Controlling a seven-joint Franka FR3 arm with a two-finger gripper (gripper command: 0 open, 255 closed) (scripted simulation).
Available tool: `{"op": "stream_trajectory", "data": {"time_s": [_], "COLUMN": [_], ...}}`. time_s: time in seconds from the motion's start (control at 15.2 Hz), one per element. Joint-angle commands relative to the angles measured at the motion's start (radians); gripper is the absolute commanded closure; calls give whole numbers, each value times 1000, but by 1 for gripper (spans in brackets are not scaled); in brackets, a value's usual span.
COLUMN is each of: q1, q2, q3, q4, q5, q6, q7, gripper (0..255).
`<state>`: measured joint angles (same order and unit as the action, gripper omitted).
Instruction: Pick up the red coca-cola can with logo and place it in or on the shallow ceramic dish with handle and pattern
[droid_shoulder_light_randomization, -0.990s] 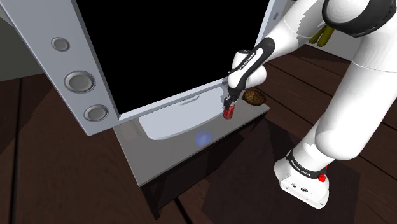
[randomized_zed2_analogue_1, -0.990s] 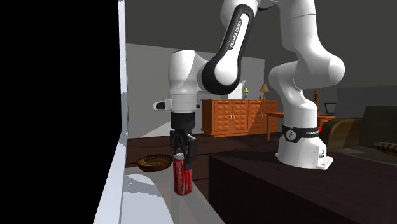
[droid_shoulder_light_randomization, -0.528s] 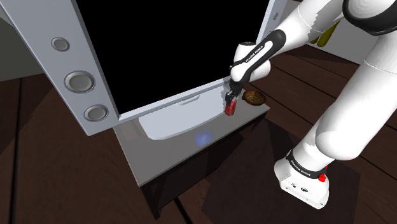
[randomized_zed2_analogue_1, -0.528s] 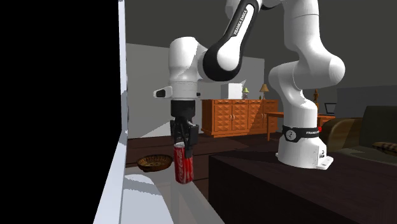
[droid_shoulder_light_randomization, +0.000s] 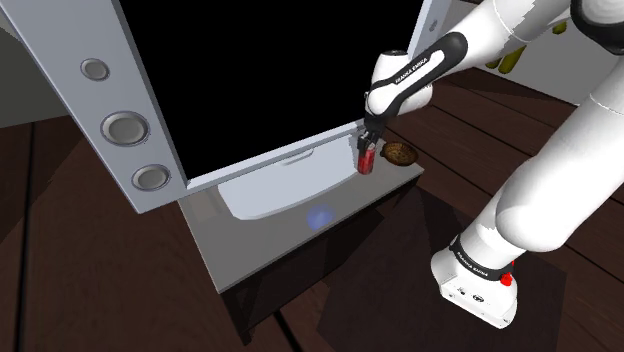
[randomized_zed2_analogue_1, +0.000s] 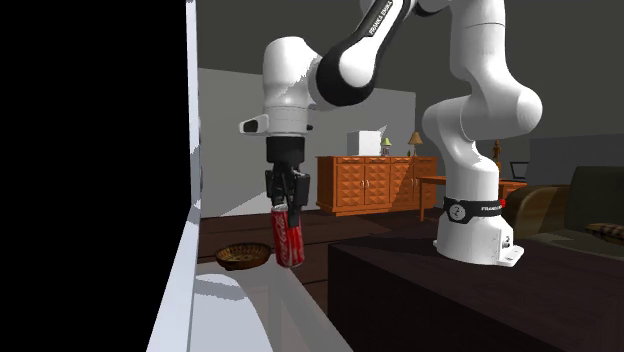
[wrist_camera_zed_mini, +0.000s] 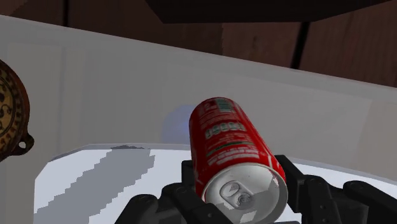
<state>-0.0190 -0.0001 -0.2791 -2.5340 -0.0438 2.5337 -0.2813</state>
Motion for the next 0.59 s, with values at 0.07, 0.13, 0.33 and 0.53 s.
{"op": "stream_trajectory", "data": {"time_s": [0.07,0.13,0.33,0.53], "q1": [-34,-47,-87,-128], "q2": [6,14,42,79], "q3": [-34,-47,-83,-115], "q4": [28,42,90,148], "q5": [4,9,28,53], "q6": [-21,-27,-46,-68], "q7": [-73,-103,-194,-285], "gripper": [255,255,255,255]}}
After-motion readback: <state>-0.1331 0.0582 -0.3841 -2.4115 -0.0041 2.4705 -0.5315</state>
